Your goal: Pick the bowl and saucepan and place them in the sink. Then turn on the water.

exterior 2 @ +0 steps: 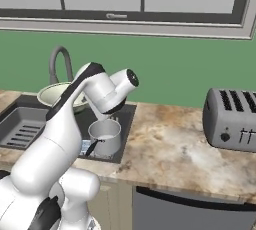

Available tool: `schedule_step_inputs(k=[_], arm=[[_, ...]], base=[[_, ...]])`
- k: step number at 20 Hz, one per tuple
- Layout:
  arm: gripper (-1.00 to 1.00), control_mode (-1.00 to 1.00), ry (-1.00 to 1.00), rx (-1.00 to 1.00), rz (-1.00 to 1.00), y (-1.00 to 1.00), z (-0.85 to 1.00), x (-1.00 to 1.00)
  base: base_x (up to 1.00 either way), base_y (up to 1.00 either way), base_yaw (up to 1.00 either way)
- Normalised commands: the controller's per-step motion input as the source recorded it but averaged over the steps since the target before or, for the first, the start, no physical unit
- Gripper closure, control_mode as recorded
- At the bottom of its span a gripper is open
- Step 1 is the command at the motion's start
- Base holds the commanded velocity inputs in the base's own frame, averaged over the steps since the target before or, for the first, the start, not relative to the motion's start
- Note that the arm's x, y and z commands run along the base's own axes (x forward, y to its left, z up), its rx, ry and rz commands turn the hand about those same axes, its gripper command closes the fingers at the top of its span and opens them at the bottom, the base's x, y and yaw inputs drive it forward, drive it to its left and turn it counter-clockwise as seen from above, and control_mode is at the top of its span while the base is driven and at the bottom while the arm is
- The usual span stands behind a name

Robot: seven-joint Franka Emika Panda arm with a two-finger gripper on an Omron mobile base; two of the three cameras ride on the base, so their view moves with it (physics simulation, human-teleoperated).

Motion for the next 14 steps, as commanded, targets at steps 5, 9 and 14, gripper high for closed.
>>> schedule_step_inputs(k=[5,9,14], arm=[[1.00,1.00,0.00,0.00,0.00,0.00,0.00,0.00],[1.00,1.00,0.00,0.00,0.00,0.00,0.00,0.00],[1.00,1.00,0.00,0.00,0.00,0.00,0.00,0.00]], base=[[0.34,0.06,0.00],[0.02,0.01,0.00],[0.00,0.00,0.00]])
